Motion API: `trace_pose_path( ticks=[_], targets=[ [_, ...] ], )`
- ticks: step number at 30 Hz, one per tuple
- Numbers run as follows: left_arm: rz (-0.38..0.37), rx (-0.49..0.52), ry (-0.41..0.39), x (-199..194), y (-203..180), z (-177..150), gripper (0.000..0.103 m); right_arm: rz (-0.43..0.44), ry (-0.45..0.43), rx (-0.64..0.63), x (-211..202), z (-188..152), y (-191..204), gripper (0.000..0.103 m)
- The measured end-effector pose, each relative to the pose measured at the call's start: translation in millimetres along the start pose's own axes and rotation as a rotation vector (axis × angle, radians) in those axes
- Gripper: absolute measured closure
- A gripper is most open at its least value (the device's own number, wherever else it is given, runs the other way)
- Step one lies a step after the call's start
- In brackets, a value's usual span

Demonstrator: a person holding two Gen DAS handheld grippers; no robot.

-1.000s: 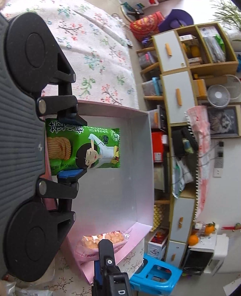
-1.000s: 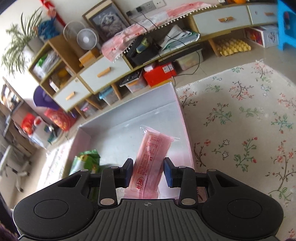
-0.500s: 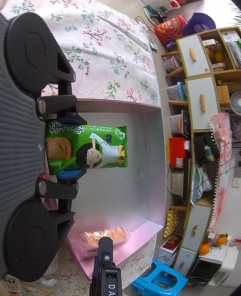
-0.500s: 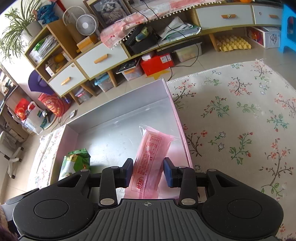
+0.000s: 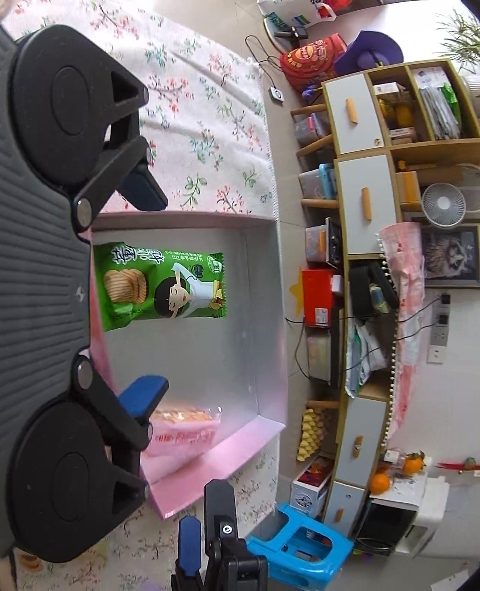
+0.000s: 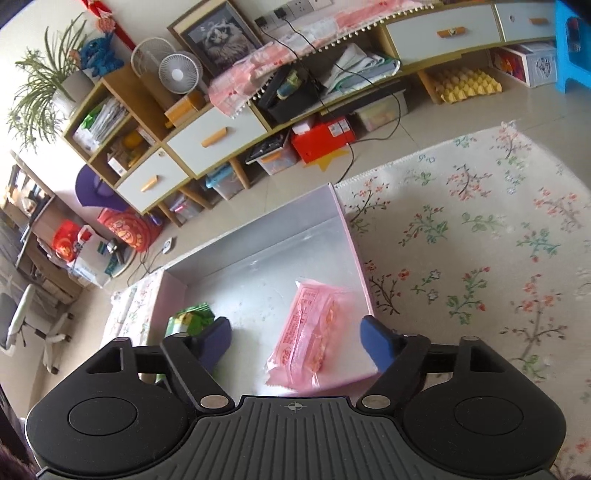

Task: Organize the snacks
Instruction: 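Move both tools back over the remaining snack pile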

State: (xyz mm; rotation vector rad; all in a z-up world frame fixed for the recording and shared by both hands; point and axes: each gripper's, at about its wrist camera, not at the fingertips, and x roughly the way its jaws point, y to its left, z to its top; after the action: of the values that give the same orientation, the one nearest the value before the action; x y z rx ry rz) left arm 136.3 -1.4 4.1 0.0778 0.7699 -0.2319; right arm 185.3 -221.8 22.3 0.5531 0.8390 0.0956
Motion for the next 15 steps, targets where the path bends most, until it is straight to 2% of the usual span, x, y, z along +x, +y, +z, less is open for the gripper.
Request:
trace_pose_path(
  ticks=[2,5,11,15],
  targets=[
    [0.003,-0.005,-0.013,-9,0,0,0.001,-0.001,-0.007,-0.022,-12,-1,3,0.018],
    [0.015,-0.020,-0.024,-24,3,-1,0.000,-0.006,-0.028,-0.051,-28,-2,9,0.014],
    [0.036,-0.060,-0.065,-46,11,-4,0.000,-0.007,-0.092,-0.116,-58,-1,18,0.013],
    [0.018,-0.097,-0.075,-59,17,-10,0.000,-0.018,-0.098,-0.166,-72,-4,23,0.013]
  ],
)
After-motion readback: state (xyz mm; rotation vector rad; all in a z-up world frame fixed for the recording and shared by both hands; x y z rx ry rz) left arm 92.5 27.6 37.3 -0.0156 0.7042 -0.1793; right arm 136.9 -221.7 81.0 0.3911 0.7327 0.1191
